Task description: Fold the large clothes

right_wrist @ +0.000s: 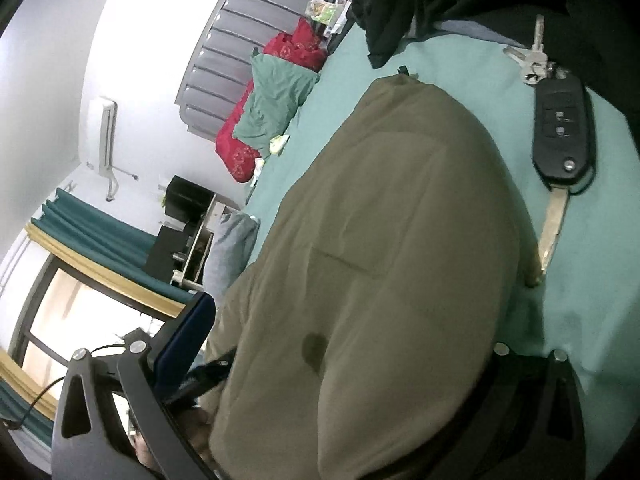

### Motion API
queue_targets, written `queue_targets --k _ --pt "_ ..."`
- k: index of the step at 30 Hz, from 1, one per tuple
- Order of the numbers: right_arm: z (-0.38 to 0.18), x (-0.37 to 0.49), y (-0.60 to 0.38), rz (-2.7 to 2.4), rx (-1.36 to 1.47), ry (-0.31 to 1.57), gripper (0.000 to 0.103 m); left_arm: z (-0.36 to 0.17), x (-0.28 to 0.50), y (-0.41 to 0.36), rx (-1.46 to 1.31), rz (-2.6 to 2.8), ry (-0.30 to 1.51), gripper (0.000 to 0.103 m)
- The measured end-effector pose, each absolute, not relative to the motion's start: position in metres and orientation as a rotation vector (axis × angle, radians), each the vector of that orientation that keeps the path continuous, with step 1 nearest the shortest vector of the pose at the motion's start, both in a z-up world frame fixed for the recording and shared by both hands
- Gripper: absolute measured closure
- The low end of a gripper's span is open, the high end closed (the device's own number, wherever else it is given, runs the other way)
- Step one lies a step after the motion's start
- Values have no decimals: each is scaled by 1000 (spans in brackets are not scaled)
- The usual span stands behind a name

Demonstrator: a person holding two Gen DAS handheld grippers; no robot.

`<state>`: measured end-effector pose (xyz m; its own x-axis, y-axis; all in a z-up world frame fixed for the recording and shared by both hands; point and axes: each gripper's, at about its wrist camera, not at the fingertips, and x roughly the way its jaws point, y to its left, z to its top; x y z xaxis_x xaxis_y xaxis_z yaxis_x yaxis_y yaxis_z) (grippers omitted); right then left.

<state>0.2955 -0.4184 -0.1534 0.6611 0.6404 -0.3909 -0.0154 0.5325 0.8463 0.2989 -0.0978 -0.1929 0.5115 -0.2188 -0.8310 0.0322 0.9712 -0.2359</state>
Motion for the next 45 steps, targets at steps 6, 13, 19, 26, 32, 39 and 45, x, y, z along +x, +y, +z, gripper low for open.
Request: queue_targets --k 6,13,19,26,32,39,45 --pt "-150 294 -416 465 922 780 70 -202 298 -100 -159 -107 1008 39" --pt "-131 289 -406 485 881 736 82 -203 298 -99 -149 -110 993 39" --pt "-94 282 -382 503 768 699 85 -186 286 -85 -196 -124 1029 39" --pt "-51 276 -340 488 609 686 86 -190 263 -72 -74 -225 1080 39" --pt "-20 275 -291 465 470 685 86 -162 255 -38 -147 -234 1025 39" --pt "-3 277 -239 452 372 719 86 -133 237 12 -102 -250 937 39" --pt "2 284 -189 466 283 743 86 -139 231 48 -97 -213 929 39"
